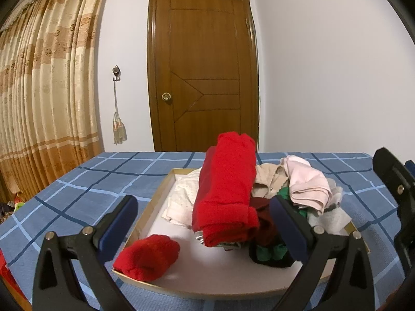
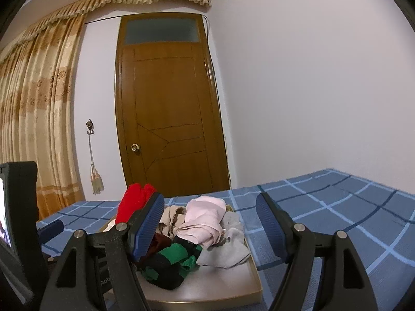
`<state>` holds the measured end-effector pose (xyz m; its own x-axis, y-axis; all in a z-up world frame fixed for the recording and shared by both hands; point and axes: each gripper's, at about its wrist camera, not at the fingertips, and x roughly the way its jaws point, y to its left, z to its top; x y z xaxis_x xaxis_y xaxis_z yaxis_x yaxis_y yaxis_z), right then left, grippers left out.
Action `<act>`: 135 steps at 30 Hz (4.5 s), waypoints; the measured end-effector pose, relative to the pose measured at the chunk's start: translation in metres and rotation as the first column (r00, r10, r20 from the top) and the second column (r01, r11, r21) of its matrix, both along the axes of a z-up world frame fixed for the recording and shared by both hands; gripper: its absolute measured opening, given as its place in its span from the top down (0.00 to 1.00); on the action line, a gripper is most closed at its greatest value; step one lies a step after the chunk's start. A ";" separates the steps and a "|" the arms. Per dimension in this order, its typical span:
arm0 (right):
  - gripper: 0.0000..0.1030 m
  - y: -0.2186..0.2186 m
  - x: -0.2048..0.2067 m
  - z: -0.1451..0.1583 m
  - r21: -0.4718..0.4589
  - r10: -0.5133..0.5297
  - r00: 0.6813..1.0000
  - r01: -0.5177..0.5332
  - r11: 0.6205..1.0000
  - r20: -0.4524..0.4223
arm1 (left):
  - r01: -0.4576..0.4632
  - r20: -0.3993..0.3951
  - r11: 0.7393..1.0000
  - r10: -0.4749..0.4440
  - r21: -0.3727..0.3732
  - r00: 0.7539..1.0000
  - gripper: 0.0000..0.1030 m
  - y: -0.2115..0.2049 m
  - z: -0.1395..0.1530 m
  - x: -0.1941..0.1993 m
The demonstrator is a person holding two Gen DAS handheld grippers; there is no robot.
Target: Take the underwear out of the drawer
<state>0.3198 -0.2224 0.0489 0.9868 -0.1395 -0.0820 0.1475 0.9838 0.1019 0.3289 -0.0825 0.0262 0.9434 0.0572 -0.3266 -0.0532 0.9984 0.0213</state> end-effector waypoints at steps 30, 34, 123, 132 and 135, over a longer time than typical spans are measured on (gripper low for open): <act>0.27 -0.003 -0.024 0.001 0.010 -0.009 0.996 0.008 1.000 0.083 | 0.036 0.022 0.999 -0.036 -0.029 0.999 0.00 0.007 -0.001 -0.028; 0.27 -0.001 -0.029 0.000 0.023 0.004 0.999 -0.005 1.000 0.045 | 0.046 0.020 0.998 -0.045 -0.051 0.999 0.01 0.009 0.004 -0.038; 0.22 0.013 -0.188 0.011 0.120 -0.026 1.000 0.027 0.992 -0.017 | 0.037 -0.091 0.999 -0.037 0.001 0.995 0.00 0.029 0.020 -0.178; 0.22 0.012 -0.189 0.012 0.129 -0.032 0.999 0.033 0.991 -0.013 | 0.049 -0.080 0.999 -0.048 0.008 0.996 0.00 0.030 0.022 -0.179; 0.22 0.011 -0.190 0.012 0.131 -0.031 0.999 0.032 0.991 -0.013 | 0.058 -0.081 0.998 -0.059 -0.006 0.995 0.00 0.032 0.023 -0.181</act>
<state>0.1300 -0.2111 0.0606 0.9810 -0.1581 -0.1122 0.1802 0.9568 0.2282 0.1481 -0.0500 0.0490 0.9156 0.0012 -0.4021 0.0070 0.9998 0.0190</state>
